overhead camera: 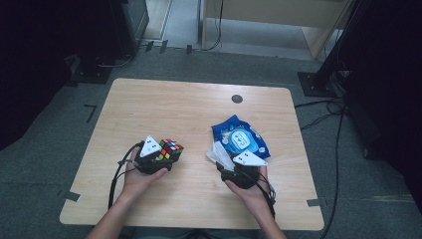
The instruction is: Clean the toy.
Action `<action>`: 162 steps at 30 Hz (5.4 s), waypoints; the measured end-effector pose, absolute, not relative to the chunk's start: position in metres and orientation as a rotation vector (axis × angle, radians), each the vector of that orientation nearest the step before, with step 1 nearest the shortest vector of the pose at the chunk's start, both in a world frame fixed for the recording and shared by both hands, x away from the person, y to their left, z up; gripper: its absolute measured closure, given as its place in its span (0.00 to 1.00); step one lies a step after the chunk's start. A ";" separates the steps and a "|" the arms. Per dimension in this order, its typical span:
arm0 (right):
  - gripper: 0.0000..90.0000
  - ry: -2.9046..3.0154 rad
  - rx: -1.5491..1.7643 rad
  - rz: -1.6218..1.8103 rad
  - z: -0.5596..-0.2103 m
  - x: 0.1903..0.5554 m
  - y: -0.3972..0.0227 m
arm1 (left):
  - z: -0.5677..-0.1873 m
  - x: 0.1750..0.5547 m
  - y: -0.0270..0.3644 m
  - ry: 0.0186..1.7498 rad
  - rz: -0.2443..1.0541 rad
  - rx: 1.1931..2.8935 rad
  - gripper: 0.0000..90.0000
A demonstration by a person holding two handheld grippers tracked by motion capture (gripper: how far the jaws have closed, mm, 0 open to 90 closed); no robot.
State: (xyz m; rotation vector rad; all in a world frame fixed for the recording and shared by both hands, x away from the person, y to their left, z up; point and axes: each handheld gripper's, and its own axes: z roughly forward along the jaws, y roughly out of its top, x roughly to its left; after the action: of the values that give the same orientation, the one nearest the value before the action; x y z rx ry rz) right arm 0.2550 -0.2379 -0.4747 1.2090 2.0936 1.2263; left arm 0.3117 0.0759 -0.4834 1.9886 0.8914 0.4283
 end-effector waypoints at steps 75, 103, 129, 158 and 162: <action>0.40 2.003 1.263 1.230 -0.501 0.218 -0.280 | -0.502 0.355 0.073 1.272 0.663 1.891 0.38; 0.16 2.028 1.298 1.235 -0.475 0.233 -0.300 | -0.442 0.304 0.126 1.189 0.566 1.769 0.13; 0.00 1.929 1.535 1.061 -0.504 0.204 -0.407 | -0.487 0.241 0.216 1.277 0.566 1.849 0.12; 0.00 1.955 1.620 0.840 -0.526 0.199 -0.414 | -0.518 0.255 0.207 1.338 0.559 2.044 0.10; 0.00 1.955 1.620 0.840 -0.526 0.199 -0.414 | -0.518 0.256 0.207 1.338 0.559 2.044 0.10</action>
State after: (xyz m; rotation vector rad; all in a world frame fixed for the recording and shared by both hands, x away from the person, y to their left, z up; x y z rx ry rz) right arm 0.1993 -0.4141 -0.5264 1.6195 1.9553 0.8401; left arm 0.2555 0.2071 -0.5177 2.0440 1.3385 0.5594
